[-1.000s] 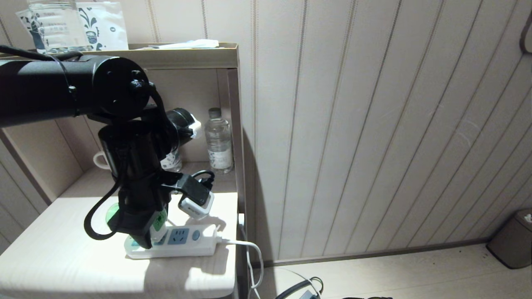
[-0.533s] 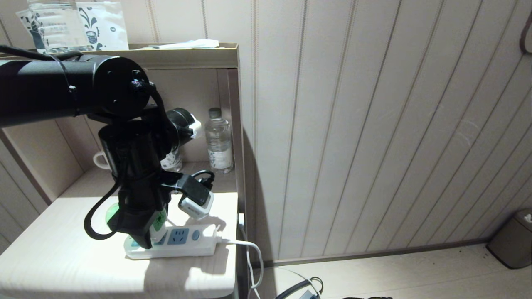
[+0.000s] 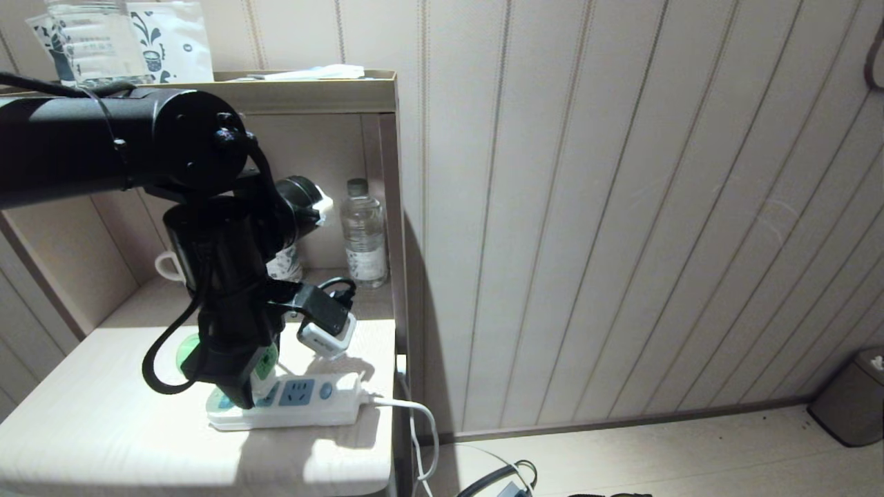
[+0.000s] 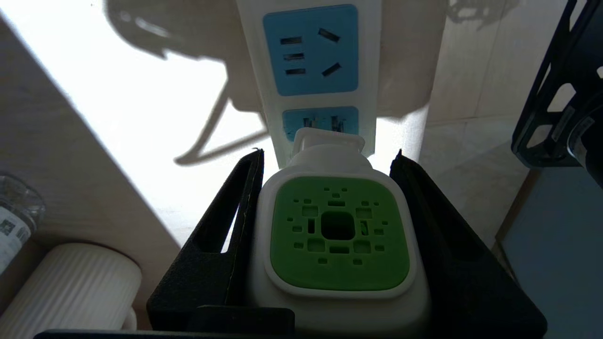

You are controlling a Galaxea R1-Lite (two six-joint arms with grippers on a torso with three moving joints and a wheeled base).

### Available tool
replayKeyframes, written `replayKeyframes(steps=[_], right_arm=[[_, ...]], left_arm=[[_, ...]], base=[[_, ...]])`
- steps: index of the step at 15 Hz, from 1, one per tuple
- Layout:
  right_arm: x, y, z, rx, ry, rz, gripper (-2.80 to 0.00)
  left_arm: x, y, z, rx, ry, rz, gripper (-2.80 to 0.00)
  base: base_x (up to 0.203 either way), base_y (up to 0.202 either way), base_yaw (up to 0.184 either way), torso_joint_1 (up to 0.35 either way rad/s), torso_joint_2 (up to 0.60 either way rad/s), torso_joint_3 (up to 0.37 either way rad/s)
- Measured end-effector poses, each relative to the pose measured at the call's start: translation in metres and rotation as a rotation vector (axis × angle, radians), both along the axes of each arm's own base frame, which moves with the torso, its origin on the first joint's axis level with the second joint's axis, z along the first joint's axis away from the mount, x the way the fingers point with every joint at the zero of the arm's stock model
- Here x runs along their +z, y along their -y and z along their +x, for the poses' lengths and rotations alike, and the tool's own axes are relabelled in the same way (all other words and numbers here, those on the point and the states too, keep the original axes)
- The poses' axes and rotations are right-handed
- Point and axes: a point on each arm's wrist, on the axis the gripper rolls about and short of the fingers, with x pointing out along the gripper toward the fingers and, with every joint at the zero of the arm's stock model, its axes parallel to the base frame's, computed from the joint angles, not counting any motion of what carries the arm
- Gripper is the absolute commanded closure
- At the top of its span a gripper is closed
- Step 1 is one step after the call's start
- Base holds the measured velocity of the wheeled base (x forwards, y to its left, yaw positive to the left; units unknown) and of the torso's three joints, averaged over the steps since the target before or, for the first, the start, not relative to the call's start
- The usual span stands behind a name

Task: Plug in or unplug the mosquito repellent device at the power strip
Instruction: Insert the plug into the socket

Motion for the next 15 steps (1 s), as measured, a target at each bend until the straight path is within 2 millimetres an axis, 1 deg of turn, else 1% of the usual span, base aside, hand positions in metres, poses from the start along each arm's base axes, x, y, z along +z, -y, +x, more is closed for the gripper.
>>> replayKeyframes(steps=[5, 15], right_arm=[[0.0000, 0.0000, 0.0000, 0.000, 0.000, 0.000, 0.00], [0.0000, 0.0000, 0.0000, 0.000, 0.000, 0.000, 0.00]], left_arm=[[0.0015, -0.0011, 0.0001, 0.005, 0.015, 0.014, 0.00], [-0.0035, 0.0016, 0.0049, 0.004, 0.014, 0.013, 0.00]], base=[[0.000, 0.000, 0.000, 0.000, 0.00, 0.000], [0.000, 0.000, 0.000, 0.000, 0.00, 0.000]])
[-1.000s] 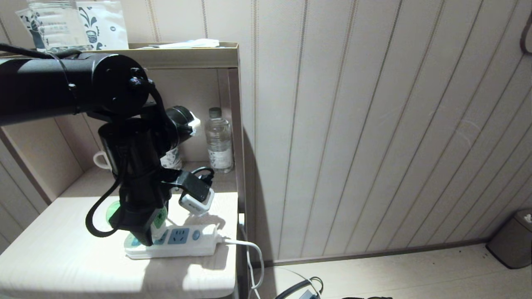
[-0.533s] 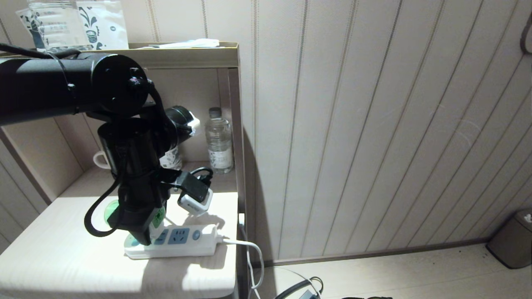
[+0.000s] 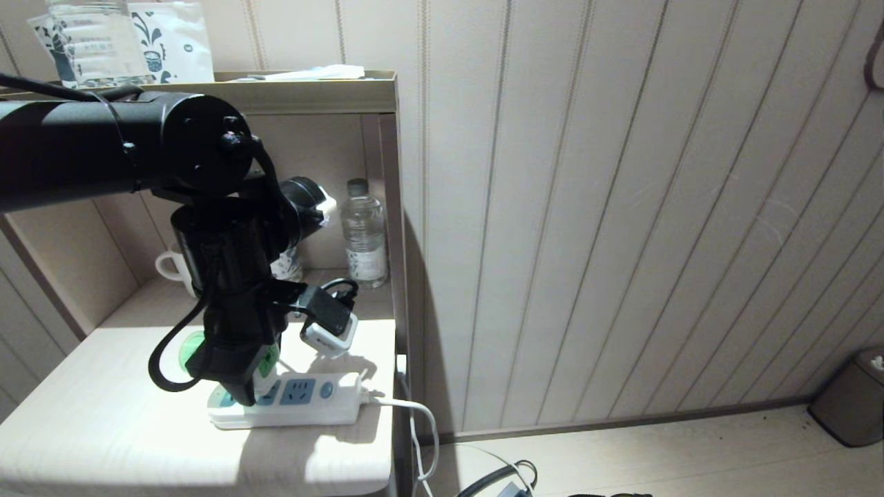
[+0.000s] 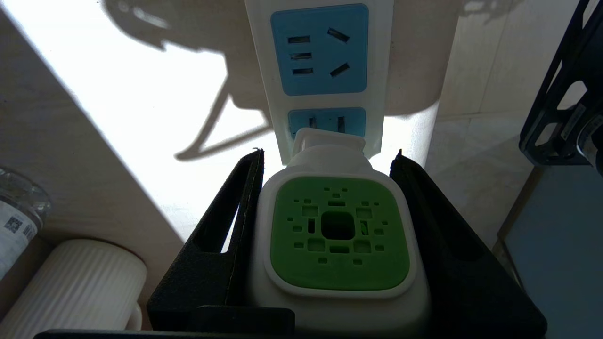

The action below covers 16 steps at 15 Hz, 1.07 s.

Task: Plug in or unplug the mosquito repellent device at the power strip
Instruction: Insert the plug into the socket

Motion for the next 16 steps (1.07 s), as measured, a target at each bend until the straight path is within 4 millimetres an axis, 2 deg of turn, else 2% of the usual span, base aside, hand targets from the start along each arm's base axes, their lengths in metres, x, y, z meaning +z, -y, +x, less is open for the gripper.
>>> replayKeyframes(steps=[10, 16], right_arm=[[0.000, 0.000, 0.000, 0.000, 0.000, 0.000, 0.00], [0.000, 0.000, 0.000, 0.000, 0.000, 0.000, 0.00]], left_arm=[[-0.002, 0.001, -0.001, -0.005, -0.009, 0.003, 0.00], [-0.010, 0.006, 0.002, -0.012, -0.030, 0.015, 0.00]], base=[[0.000, 0.000, 0.000, 0.000, 0.00, 0.000], [0.000, 0.000, 0.000, 0.000, 0.00, 0.000]])
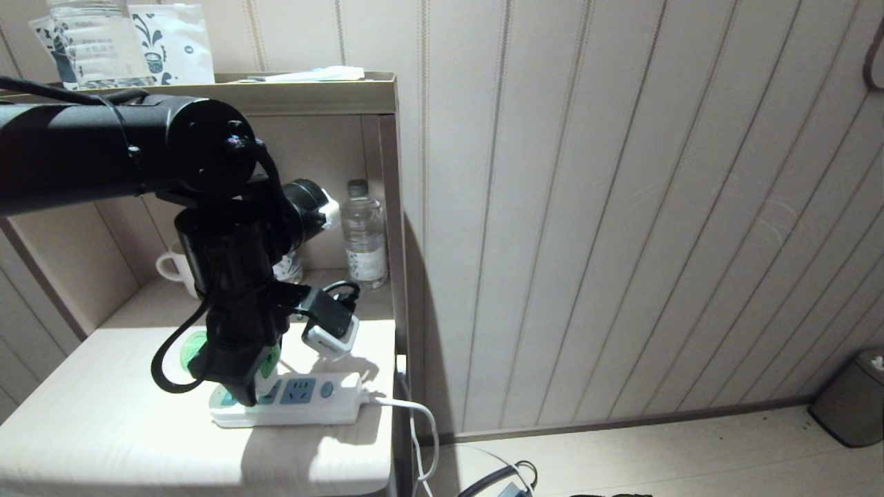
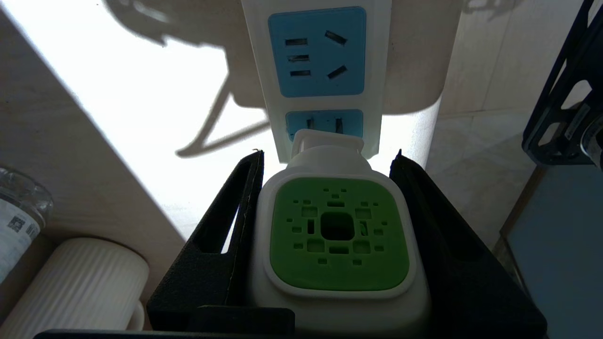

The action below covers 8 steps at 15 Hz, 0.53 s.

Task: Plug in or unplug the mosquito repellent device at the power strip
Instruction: Insert the plug into the socket

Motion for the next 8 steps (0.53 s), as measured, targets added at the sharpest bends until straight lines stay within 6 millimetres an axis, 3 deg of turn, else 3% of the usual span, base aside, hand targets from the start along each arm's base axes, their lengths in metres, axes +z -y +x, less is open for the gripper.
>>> replayKeyframes(steps=[8], right_arm=[[0.0000, 0.0000, 0.0000, 0.000, 0.000, 0.000, 0.00]], left_arm=[[-0.0103, 0.0023, 0.0024, 0.003, -0.012, 0.005, 0.00]], base=[[0.000, 0.000, 0.000, 0.000, 0.00, 0.000]])
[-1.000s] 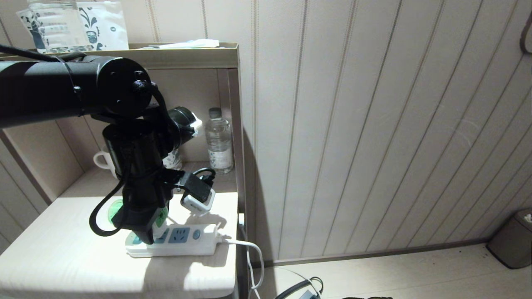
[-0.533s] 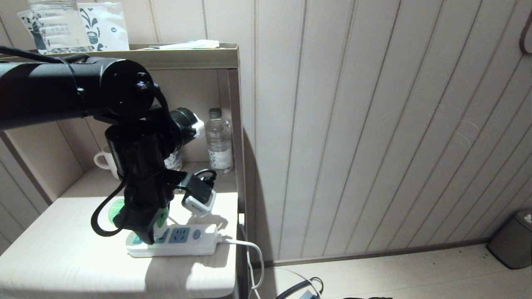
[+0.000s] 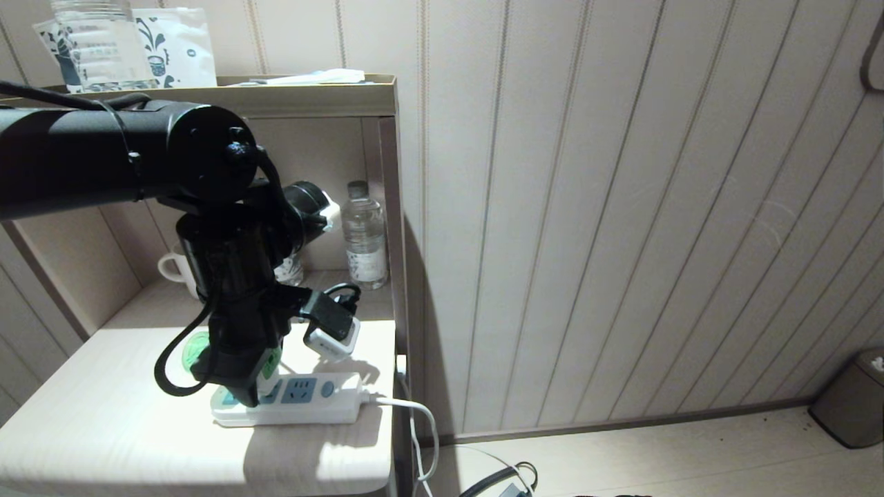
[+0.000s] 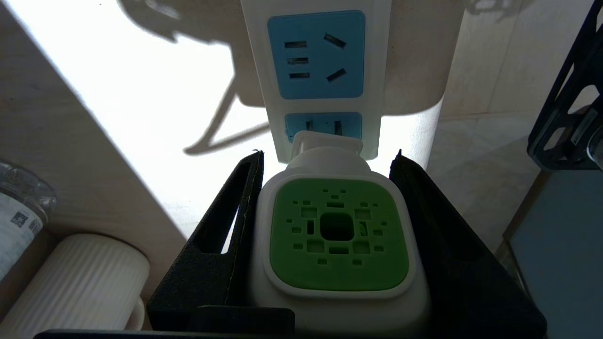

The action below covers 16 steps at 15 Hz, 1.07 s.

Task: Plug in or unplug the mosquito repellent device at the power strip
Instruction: Insert the plug into the socket

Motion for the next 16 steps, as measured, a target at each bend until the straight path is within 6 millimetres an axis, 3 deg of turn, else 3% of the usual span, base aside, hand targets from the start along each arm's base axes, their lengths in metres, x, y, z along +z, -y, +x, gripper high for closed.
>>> replayKeyframes(steps=[16], right_arm=[[0.0000, 0.0000, 0.0000, 0.000, 0.000, 0.000, 0.00]], left_arm=[[-0.0096, 0.0078, 0.0005, -0.012, -0.021, 0.009, 0.00]], base=[[0.000, 0.000, 0.000, 0.000, 0.00, 0.000]])
